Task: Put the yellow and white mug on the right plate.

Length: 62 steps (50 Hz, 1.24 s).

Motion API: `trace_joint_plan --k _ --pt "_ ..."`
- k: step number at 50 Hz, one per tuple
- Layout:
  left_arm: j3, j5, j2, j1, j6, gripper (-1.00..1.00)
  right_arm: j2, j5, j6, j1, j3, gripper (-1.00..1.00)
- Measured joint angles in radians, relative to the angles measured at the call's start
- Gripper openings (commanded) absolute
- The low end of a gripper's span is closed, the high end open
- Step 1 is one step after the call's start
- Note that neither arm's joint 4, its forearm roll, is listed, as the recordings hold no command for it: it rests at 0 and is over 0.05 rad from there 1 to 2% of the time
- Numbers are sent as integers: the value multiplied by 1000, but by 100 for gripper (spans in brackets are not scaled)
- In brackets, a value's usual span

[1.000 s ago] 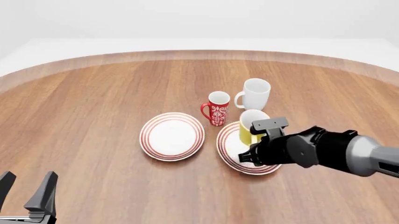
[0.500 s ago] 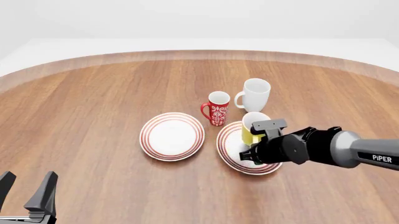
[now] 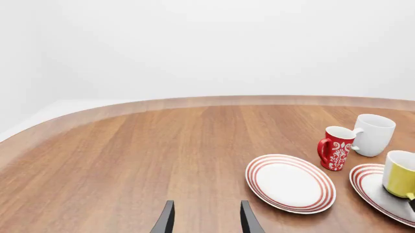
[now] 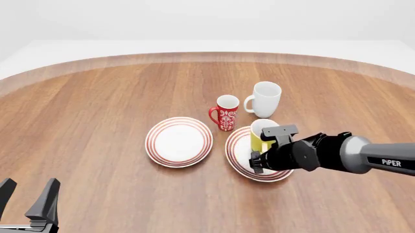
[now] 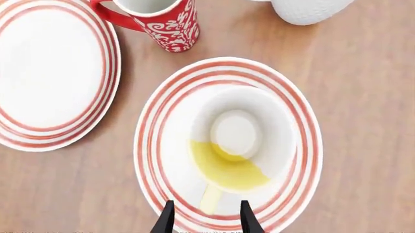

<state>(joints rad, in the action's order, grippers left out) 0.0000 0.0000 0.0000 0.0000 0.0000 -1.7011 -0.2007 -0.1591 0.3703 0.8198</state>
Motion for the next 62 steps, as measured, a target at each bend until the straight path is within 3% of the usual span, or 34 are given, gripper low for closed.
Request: trace_joint_plan --k 22,42,62 --pt "0 0 0 0 0 100 116 -54 -1 11 -51 100" --pt "0 0 0 0 0 100 391 -182 6 7 -110 100" --pt "0 0 0 0 0 100 641 -312 -15 27 -93 100"
